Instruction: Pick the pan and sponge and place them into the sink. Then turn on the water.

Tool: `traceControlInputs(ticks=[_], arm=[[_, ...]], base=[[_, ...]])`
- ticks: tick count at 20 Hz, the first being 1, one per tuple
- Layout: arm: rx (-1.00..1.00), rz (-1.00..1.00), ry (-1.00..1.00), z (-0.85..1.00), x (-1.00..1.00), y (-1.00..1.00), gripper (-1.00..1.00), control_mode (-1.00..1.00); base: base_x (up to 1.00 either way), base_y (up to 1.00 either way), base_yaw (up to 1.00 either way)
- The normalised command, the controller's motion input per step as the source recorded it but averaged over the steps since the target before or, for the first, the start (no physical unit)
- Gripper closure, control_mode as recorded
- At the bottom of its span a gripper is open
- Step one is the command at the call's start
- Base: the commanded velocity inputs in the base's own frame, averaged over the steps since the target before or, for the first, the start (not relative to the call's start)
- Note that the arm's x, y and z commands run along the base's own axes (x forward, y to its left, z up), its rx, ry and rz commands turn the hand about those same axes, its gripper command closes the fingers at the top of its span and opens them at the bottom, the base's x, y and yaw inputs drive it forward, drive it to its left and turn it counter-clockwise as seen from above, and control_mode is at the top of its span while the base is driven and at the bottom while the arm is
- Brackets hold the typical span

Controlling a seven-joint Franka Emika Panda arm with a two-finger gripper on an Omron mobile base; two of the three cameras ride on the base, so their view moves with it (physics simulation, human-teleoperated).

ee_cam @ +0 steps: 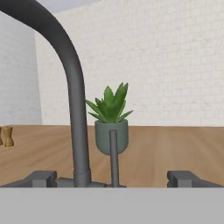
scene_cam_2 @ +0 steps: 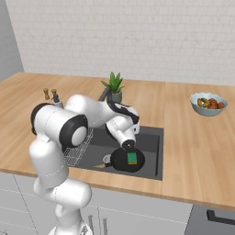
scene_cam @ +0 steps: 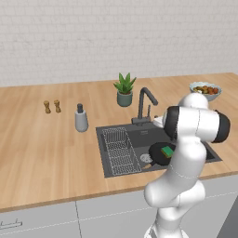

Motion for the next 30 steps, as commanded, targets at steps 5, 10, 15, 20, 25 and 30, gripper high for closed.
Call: traceControlInputs(ticks=[5,10,15,20,25,30], arm=[[0.00,-0.03,0.00,0.00,0.16,0.13,-1.00,-1.00],[0.00,-0.04,0.00,0.00,0.16,0.13,-1.00,-1.00],[0.00,-0.03,0.00,0.00,0.08,0.01,-1.00,-1.00],[0.01,-0.02,-0.01,0.00,0.06,0.00,-1.00,-1.00],[0.00,-0.02,0.00,0.00,0.05,0.00,-1.00,-1.00],[0.00,-0.02,-0.01,-0.01,0.08,0.00,-1.00,-1.00]], base=[[0.00,0.00,0.00],[0.00,0.00,0.00],[0.00,0.00,0.00],[0.00,0.00,0.00],[0.00,0.00,0.00],[0.00,0.00,0.00]])
